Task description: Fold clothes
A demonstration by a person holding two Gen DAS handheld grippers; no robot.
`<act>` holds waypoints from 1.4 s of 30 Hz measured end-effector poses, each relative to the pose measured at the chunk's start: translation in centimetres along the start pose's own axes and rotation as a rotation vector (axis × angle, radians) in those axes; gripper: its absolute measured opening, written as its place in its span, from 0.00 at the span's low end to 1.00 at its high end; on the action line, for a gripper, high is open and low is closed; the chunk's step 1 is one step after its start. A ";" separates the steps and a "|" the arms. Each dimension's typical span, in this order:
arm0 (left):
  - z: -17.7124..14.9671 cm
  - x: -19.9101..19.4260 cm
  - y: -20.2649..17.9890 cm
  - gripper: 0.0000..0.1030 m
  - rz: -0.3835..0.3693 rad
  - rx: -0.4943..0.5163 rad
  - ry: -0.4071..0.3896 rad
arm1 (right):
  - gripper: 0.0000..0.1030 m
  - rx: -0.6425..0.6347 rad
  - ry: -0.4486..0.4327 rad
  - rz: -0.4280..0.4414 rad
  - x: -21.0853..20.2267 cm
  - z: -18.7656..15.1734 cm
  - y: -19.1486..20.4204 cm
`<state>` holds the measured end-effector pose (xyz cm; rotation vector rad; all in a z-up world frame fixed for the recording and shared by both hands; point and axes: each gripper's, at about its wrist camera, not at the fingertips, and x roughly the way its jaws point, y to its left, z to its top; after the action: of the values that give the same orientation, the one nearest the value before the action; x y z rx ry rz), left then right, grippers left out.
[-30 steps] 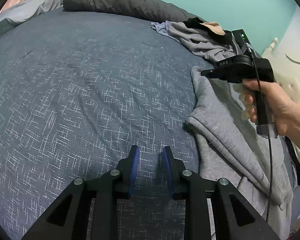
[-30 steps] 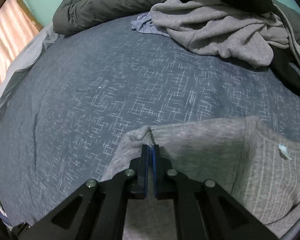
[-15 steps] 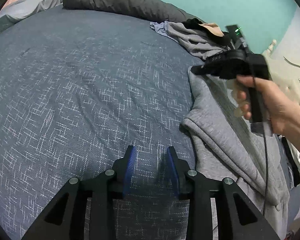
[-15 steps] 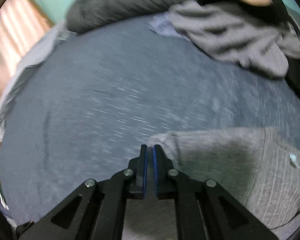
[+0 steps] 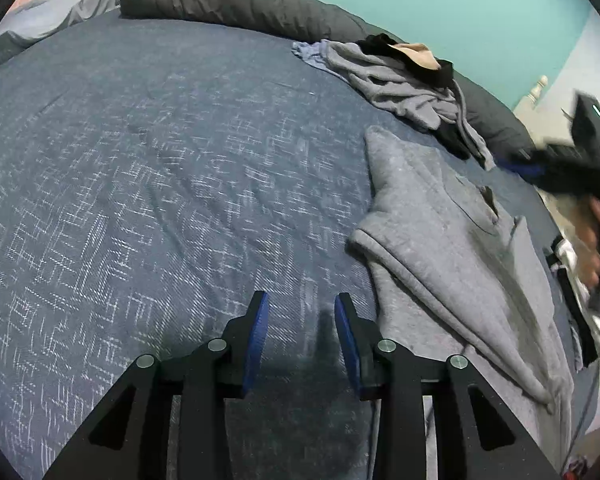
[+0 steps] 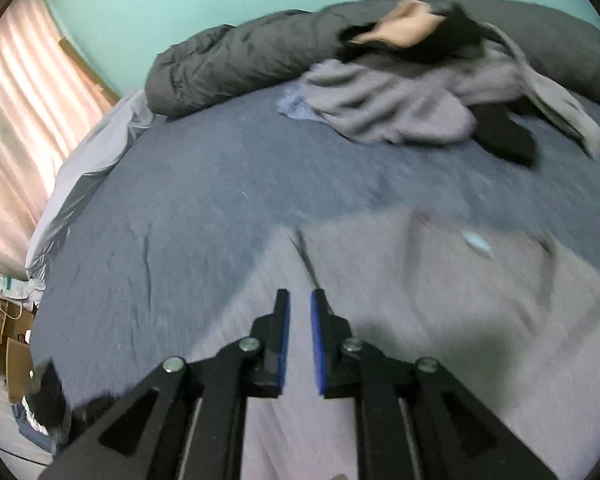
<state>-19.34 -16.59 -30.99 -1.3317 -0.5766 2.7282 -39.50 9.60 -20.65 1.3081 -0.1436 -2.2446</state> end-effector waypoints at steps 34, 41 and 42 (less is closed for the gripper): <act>-13.9 -12.7 -5.9 0.54 -0.078 0.160 0.422 | 0.60 0.272 0.326 -0.134 -22.5 -34.4 -13.0; -15.9 -13.7 -6.1 0.54 -0.065 0.177 0.458 | 0.60 0.298 0.359 -0.120 -23.3 -37.0 -13.1; -16.1 -13.7 -6.1 0.54 -0.065 0.178 0.463 | 0.60 0.302 0.364 -0.118 -23.5 -37.3 -13.1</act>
<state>0.98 -8.77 -27.55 -1.7718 -0.3225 2.2380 -4.38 38.73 -26.57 1.9079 -0.2858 -2.0926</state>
